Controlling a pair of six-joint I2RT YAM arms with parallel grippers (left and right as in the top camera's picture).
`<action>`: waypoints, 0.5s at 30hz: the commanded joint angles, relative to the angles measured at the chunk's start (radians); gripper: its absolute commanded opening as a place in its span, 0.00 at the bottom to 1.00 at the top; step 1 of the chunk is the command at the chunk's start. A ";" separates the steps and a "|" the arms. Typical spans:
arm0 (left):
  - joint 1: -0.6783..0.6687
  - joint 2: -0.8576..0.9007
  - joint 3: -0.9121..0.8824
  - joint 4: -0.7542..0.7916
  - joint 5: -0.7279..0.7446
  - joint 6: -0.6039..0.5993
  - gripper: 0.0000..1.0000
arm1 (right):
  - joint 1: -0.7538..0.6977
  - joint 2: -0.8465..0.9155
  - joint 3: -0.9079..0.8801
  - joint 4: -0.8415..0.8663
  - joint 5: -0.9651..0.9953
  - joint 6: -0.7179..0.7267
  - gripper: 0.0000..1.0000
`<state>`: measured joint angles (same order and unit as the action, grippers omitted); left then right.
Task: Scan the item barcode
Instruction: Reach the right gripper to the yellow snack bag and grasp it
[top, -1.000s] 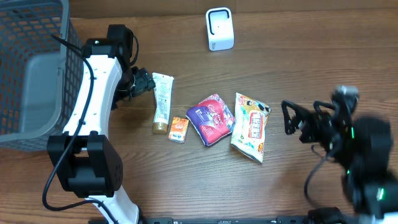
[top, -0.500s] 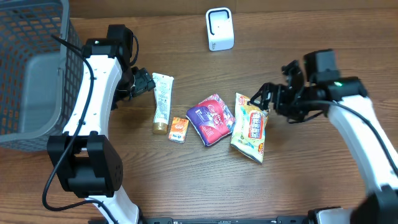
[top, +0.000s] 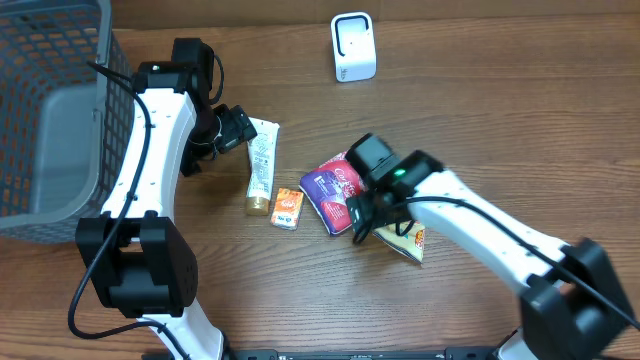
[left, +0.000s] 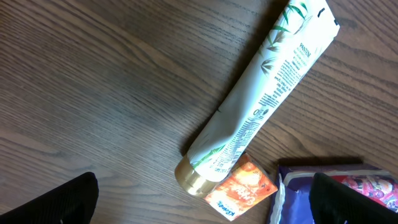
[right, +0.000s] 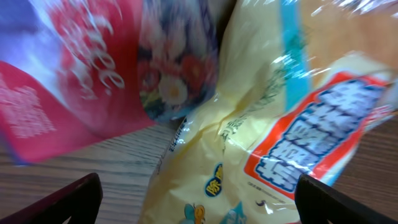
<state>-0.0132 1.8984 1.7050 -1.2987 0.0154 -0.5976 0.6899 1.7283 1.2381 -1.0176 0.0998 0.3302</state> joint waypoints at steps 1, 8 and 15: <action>-0.008 -0.008 0.018 0.008 0.010 -0.008 1.00 | 0.073 0.086 0.012 -0.010 0.118 0.010 1.00; -0.008 -0.008 0.018 0.016 0.003 -0.008 1.00 | 0.127 0.181 0.012 -0.022 0.202 0.016 0.99; -0.008 -0.008 0.018 0.017 0.000 -0.008 1.00 | 0.094 0.225 0.013 -0.047 0.293 0.089 0.50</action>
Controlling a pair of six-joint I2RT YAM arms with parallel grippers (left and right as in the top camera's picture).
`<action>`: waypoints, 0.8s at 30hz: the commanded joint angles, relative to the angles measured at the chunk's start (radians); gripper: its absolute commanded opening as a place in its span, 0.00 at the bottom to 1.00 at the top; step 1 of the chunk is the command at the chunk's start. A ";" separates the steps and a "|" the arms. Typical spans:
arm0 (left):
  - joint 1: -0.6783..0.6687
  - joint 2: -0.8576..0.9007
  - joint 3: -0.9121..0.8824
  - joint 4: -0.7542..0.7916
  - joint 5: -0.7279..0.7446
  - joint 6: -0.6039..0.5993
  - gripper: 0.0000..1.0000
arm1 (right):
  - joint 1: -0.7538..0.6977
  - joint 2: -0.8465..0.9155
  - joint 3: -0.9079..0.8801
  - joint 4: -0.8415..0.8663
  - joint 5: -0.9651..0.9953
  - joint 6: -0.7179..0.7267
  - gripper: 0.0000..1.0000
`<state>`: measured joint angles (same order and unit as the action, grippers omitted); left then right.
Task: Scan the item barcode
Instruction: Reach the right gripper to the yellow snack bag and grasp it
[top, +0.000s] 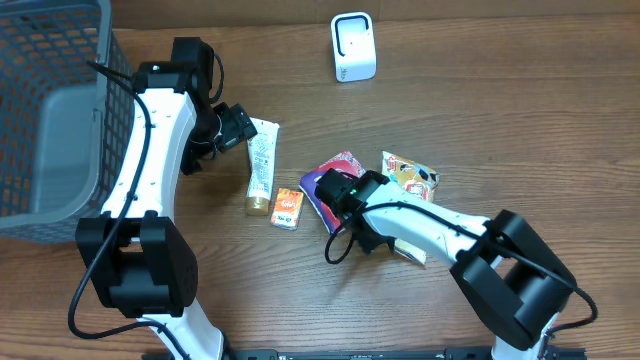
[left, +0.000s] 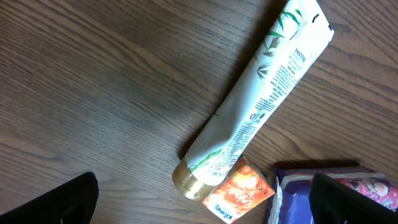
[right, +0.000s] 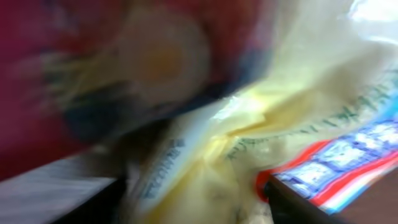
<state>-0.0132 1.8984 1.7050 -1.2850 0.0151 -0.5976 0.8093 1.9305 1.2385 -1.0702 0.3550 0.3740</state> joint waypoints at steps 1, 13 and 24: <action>-0.008 -0.008 0.018 0.003 0.000 -0.008 1.00 | -0.032 0.023 0.013 0.006 0.037 0.048 0.36; -0.008 -0.008 0.018 0.003 0.000 -0.008 1.00 | -0.086 0.022 0.269 -0.144 -0.026 0.124 0.04; -0.008 -0.008 0.018 0.003 0.001 -0.008 1.00 | -0.247 -0.050 0.531 -0.205 -0.374 -0.044 0.04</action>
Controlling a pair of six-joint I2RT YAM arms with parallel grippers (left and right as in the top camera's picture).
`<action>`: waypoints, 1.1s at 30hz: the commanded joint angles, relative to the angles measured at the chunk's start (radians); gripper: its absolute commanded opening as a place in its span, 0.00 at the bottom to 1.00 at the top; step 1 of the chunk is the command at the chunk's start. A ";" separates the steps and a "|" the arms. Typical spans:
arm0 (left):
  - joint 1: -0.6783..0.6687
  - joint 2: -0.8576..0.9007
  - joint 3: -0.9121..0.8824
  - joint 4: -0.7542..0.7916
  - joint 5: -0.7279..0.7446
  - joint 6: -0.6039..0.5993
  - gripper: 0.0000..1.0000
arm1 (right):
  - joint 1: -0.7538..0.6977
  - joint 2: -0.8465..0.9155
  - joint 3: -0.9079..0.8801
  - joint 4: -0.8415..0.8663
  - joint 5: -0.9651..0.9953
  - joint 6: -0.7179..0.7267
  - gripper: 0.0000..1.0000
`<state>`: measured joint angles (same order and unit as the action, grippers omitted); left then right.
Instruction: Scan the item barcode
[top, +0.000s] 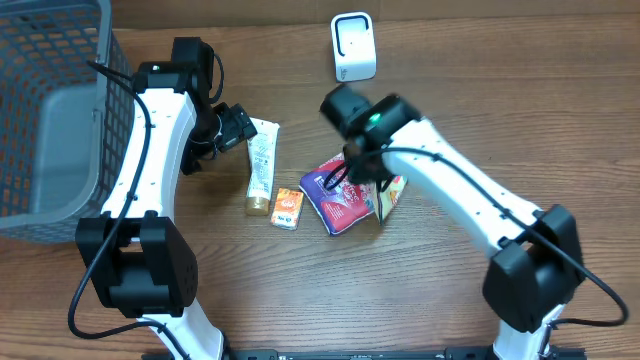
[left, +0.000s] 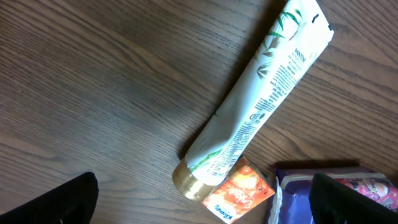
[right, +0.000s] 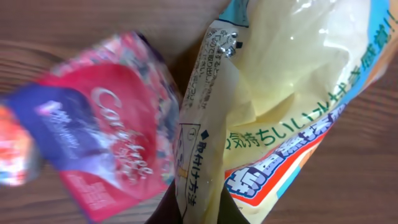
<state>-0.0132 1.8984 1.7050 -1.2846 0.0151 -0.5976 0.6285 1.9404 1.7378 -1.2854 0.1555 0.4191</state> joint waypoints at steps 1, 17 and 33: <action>-0.008 -0.008 0.018 0.003 0.001 -0.008 1.00 | -0.097 -0.061 0.031 0.013 -0.264 -0.130 0.04; -0.008 -0.008 0.018 0.002 0.001 -0.008 1.00 | -0.669 -0.061 -0.360 0.240 -1.041 -0.409 0.04; -0.008 -0.008 0.018 0.002 0.001 -0.008 1.00 | -0.778 -0.063 -0.171 0.015 -0.492 -0.206 0.25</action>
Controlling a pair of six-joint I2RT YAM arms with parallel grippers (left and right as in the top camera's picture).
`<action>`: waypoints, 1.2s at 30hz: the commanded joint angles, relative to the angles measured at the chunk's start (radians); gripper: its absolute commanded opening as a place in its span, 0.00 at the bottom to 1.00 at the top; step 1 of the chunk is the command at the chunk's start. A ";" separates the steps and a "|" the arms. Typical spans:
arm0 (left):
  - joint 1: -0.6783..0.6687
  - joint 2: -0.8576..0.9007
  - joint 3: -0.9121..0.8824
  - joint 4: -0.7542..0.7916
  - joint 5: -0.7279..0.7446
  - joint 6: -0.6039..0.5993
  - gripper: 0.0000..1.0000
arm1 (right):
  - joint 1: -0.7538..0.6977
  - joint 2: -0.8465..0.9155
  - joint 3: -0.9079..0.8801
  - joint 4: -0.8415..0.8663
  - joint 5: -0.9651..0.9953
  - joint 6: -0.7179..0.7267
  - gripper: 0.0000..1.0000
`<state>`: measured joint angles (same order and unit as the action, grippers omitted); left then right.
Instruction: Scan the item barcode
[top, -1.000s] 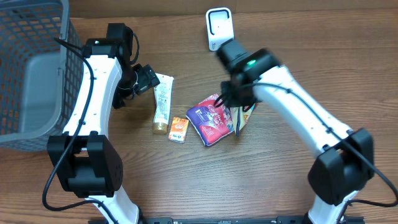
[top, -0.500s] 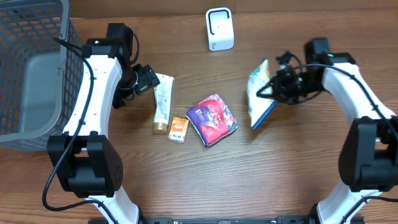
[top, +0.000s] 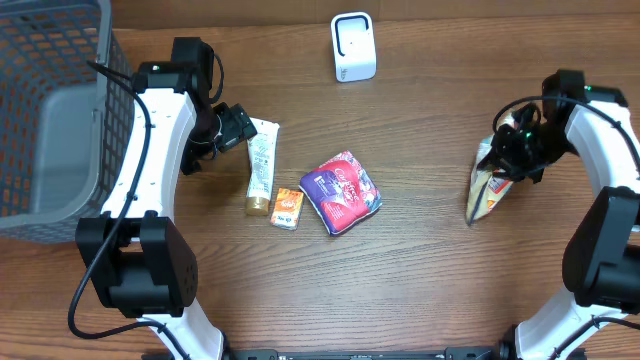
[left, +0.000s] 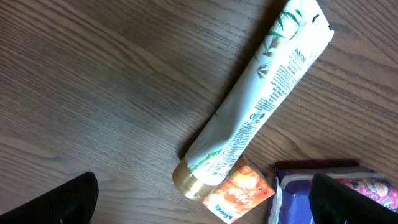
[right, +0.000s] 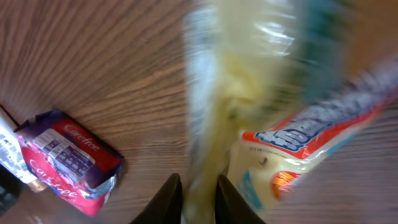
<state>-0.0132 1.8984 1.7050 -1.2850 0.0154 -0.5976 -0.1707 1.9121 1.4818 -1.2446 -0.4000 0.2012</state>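
Observation:
My right gripper (top: 512, 152) (right: 198, 198) is shut on a yellow snack bag (top: 487, 187) (right: 261, 106), held off the table at the far right. The bag hangs blurred below the fingers in the right wrist view. The white barcode scanner (top: 352, 47) stands at the back of the table. My left gripper (top: 237, 128) (left: 202, 199) is open beside the top of a white tube (top: 261, 165) (left: 255, 109), holding nothing.
A purple and red tissue pack (top: 342, 192) (right: 65, 158) and a small orange packet (top: 287, 208) (left: 239, 196) lie mid-table by the tube. A grey wire basket (top: 50, 110) stands at the left edge.
My right gripper has moved with the yellow bag from over the tissue pack at mid-table to the far right. The left arm has not moved.
My right gripper was open over the yellow bag lying beside the tissue pack. Then it was down on the bag, then held it raised by the pack. Now it holds the bag at the far right. The left gripper stayed open by the tube.

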 joint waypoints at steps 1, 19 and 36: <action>-0.008 -0.008 0.018 0.002 0.000 -0.008 1.00 | 0.031 -0.035 0.112 -0.051 0.090 0.012 0.26; -0.054 -0.008 0.018 0.032 0.328 0.142 0.23 | 0.392 -0.027 0.199 -0.003 0.159 0.042 0.37; -0.203 -0.008 0.018 0.037 0.183 0.129 0.04 | 0.652 0.127 -0.079 0.454 -0.024 0.383 0.04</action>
<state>-0.2100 1.8984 1.7058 -1.2510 0.2222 -0.4717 0.4175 2.0029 1.4075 -0.8246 -0.3199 0.5297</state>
